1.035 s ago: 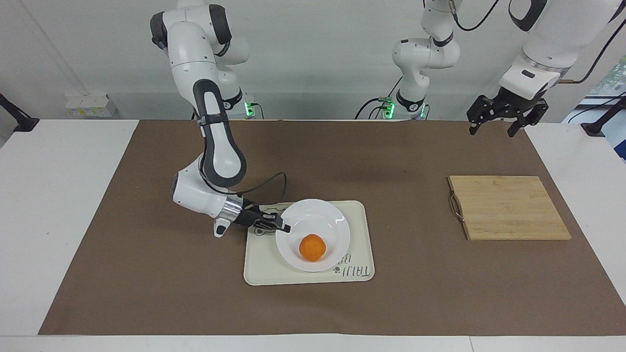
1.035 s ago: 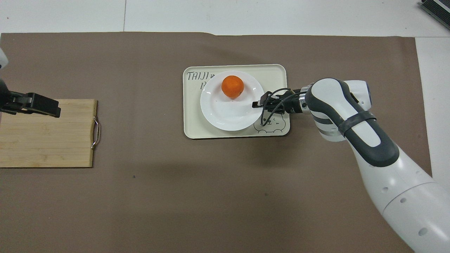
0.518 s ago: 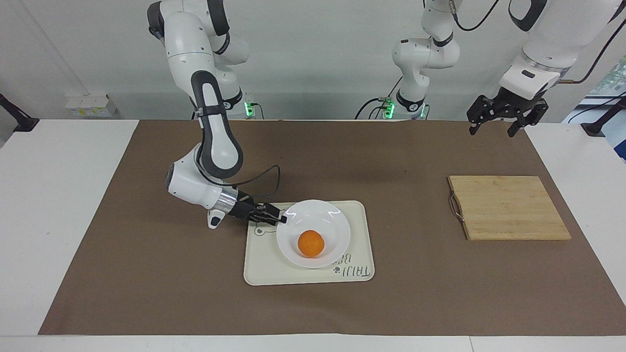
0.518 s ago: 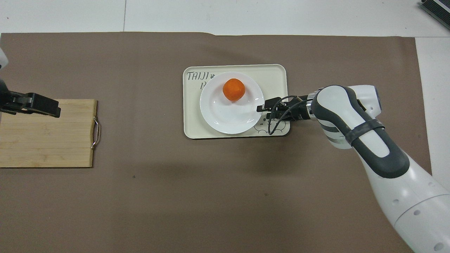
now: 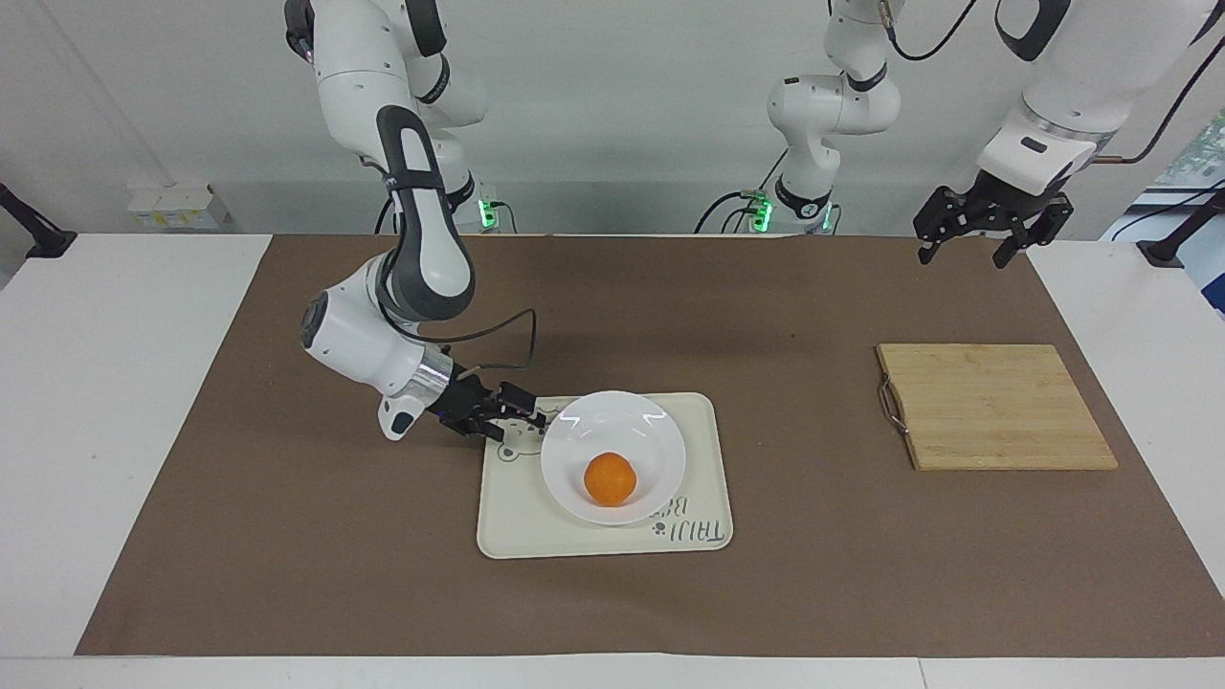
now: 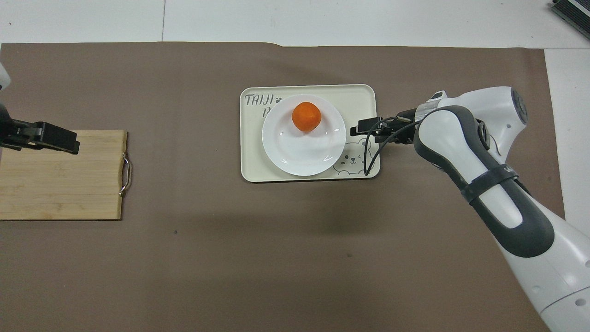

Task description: Place orange and plate with both arms

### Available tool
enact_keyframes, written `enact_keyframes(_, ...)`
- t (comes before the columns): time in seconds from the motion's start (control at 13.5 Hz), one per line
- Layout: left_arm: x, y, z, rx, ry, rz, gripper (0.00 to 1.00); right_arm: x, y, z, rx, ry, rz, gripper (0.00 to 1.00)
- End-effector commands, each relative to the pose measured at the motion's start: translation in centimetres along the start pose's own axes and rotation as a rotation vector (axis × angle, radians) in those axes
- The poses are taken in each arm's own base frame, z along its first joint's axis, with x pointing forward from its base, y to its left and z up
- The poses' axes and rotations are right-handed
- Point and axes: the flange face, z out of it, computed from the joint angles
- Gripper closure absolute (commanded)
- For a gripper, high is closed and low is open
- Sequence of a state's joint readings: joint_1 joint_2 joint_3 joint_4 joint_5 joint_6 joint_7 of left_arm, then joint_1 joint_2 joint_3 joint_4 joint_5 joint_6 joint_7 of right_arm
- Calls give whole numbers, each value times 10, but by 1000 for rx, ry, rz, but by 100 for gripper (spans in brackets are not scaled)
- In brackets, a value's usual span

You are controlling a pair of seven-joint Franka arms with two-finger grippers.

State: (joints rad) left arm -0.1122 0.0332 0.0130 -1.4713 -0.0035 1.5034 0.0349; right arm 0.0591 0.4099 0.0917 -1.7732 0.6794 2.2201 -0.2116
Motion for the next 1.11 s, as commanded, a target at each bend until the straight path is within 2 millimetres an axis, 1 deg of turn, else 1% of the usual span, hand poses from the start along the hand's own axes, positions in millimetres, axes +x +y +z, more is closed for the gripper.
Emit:
enact_keyframes(0.0, -6, -2, -2, -9, 6, -14, 0, 15, -24, -43, -206, 62, -53, 0)
enact_keyframes(0.07, -6, -1, -2, -9, 6, -12, 0, 18, -35, -57, -297, 90, -78, 0)
enact_keyframes(0.22, -6, -1, -2, -9, 6, -12, 0, 14, -48, -85, -419, 132, -100, 0)
enact_keyframes(0.3, -6, 0, -2, -9, 6, -11, 0, 9, -54, -99, -443, 143, -112, 0)
enact_keyframes(0.44, -6, -2, -2, -9, 6, -14, 0, -1, -61, -120, -463, 118, -104, 0)
enact_keyframes(0.52, -6, -2, -2, -9, 6, -14, 0, -6, -64, -137, -491, 124, -114, 0)
enact_keyframes(0.67, -6, -2, -2, -9, 6, -14, 0, -20, -75, -173, -537, 126, -126, 0)
enact_keyframes(0.81, -6, -1, -2, -9, 6, -12, 0, -39, -79, -209, -551, 109, -101, 0)
enact_keyframes(0.96, -6, -1, -2, -9, 6, -12, 0, -57, -85, -238, -561, 96, -81, 0)
enact_keyframes(1.04, -6, -2, -2, -9, 6, -14, 0, -66, -90, -248, -564, 91, -75, 0)
